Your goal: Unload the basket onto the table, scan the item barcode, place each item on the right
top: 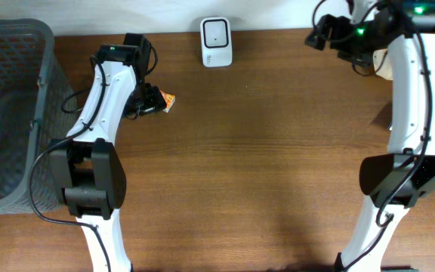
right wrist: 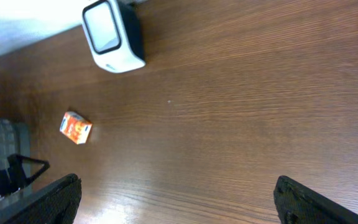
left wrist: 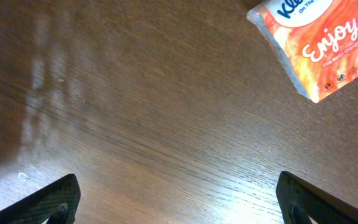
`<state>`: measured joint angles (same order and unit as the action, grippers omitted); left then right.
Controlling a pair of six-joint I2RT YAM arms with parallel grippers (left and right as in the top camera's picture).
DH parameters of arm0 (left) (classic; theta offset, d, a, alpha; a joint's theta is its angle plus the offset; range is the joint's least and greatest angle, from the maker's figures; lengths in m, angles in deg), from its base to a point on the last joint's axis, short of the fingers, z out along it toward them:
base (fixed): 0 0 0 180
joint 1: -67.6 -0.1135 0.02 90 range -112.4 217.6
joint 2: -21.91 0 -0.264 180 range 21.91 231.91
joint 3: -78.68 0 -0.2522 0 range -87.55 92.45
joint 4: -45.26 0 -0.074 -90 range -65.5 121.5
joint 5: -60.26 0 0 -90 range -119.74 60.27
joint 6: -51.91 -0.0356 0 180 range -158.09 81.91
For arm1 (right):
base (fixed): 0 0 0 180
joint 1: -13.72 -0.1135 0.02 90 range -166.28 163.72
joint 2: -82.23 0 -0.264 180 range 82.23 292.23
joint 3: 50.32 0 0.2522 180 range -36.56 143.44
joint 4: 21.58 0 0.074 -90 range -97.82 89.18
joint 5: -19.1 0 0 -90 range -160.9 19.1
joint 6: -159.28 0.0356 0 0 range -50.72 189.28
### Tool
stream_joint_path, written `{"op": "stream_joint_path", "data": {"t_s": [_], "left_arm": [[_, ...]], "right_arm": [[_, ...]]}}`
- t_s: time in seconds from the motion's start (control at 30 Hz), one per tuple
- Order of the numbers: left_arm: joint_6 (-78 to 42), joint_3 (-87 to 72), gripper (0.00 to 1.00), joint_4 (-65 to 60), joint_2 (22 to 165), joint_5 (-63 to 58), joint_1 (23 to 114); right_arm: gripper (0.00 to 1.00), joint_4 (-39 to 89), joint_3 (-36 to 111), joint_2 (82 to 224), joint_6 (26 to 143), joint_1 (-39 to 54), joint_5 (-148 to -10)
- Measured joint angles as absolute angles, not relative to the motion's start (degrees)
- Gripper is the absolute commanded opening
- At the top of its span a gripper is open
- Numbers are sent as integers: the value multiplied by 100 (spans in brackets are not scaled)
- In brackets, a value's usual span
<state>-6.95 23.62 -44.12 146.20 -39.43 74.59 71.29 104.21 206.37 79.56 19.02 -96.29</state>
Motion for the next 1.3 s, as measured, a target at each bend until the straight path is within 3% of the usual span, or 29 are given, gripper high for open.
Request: {"op": "stream_joint_path", "data": {"t_s": [0.43, 0.5, 0.6, 0.63, 0.73, 0.83, 1.0, 1.3], "left_arm": [[-693, 2362, 99, -4147, 14620, -3047, 7459], [-693, 2362, 87, -4097, 14620, -2977, 7459], [-689, 2362, 84, -3550, 14620, -2813, 7468], [-695, 2362, 73, -3275, 14620, -2815, 7478], [-667, 2362, 70, -2514, 14622, -2841, 7498], [-361, 2362, 54, -1845, 14668, -2846, 7531], [21, 2362, 65, -1465, 14972, -2865, 7642], [1235, 2364, 67, -1821, 15617, -3818, 8012]], "right_arm": [[99, 7129, 10421, 20637, 7956, 1592, -9522], [99, 7129, 10421, 20637, 7958, 1592, -9517], [99, 7131, 10421, 20637, 7958, 1592, -9517], [99, 7127, 10421, 20637, 7954, 1592, -9517], [99, 7131, 10421, 20637, 7956, 1592, -9515], [99, 7133, 10421, 20637, 7960, 1592, -9517], [99, 7131, 10421, 20637, 7956, 1592, -9515], [99, 7131, 10421, 20637, 7956, 1592, -9498]]}}
